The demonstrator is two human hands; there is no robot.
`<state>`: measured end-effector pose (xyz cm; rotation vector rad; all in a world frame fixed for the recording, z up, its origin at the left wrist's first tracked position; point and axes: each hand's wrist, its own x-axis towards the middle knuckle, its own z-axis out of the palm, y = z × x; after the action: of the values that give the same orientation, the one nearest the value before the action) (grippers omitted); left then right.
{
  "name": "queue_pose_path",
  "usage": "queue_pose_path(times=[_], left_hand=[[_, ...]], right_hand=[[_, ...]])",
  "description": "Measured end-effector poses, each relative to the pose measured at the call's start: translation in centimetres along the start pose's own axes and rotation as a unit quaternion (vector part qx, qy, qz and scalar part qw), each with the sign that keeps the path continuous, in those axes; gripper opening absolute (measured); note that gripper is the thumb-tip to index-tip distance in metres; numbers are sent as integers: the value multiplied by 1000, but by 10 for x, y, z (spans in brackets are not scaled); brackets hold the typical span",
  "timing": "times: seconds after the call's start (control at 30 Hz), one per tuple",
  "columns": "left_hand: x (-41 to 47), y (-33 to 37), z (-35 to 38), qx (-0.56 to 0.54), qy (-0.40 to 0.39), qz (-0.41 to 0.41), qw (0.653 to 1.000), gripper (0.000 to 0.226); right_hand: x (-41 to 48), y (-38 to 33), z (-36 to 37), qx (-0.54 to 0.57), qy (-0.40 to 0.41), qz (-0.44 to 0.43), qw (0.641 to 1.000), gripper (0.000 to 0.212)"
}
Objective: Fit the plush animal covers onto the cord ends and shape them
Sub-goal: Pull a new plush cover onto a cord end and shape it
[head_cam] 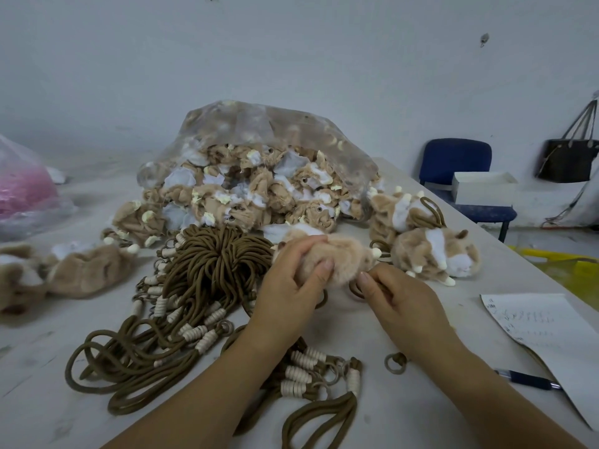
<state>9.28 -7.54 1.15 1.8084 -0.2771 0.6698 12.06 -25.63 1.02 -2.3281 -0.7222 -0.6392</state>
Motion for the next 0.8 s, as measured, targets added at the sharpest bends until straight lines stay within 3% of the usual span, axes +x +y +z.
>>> queue_pose_path(times=[0.2,0.33,0.43,0.57,0.8], left_hand=[[1,-2,-2,-69,-47,-77,994,22],[1,-5,0,-124,-74,-112,983,36],[2,-6,0,-131,-73,-124,981,35],[3,-5,-2,-125,-48,-115,984,27],[4,-5,-6,-113,-57,-84,988,34]], right_hand=[[0,-1,1,4,20,-4,1000,36],[0,-3,4,36,19,11,999,41],[1,-2,7,51,5,34,998,36],[2,6,3,32,-13,50,998,39],[3,13,-7,12,-35,6,999,48]])
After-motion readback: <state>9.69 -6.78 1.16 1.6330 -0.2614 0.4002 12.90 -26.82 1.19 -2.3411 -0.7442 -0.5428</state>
